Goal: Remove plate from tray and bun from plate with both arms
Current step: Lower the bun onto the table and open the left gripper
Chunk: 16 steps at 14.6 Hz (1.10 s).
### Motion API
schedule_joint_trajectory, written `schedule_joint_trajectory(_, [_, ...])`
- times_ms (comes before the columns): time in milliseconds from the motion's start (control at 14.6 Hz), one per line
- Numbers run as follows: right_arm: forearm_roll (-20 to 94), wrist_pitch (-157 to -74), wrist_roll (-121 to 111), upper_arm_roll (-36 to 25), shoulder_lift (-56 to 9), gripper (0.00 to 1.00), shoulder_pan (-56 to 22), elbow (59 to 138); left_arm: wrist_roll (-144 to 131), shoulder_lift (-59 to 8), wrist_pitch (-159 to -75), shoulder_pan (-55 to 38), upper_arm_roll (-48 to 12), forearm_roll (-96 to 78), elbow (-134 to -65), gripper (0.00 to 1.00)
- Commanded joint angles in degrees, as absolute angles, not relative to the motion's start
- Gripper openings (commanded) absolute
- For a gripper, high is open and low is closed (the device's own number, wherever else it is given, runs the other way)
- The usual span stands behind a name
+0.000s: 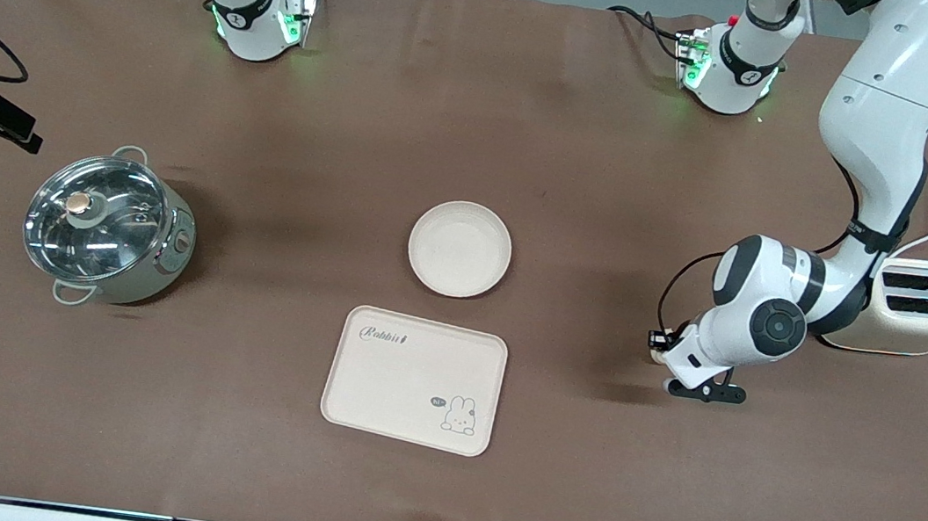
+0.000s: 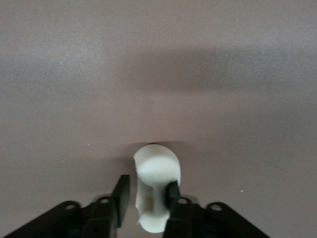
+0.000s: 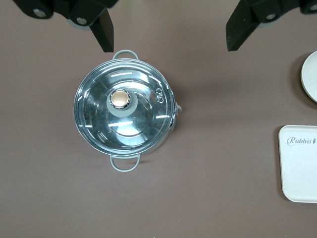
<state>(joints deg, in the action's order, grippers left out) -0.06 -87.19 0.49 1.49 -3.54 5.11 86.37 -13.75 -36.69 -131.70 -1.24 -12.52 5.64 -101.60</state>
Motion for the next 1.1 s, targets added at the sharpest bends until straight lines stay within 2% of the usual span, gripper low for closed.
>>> schedule_joint_trajectory(0, [-1.0, -86.7, 0.6, 2.3, -3.5, 1.0, 5.7, 85.9, -11.4, -33.9, -131.8, -0.1, -13.3, 5.2, -101.8, 1.0])
schedule_joint_trajectory(274, [-1.0, -87.0, 0.4, 2.3, -3.6, 1.0, 5.8, 85.9, -11.3, -30.7, -129.2, 0.0, -13.4, 5.4, -98.9, 1.0])
schedule_joint_trajectory(823, [-0.8, -87.0, 0.4, 2.3, -3.6, 1.0, 5.8, 85.9, -9.3, -30.9, -128.8, 0.9, -13.4, 5.3, -99.3, 1.0])
schedule_joint_trajectory(1029, [-0.8, -87.1, 0.4, 2.3, -3.6, 1.0, 5.8, 85.9, -9.6, -28.0, -125.8, 0.8, -14.2, 5.3, -95.7, 1.0])
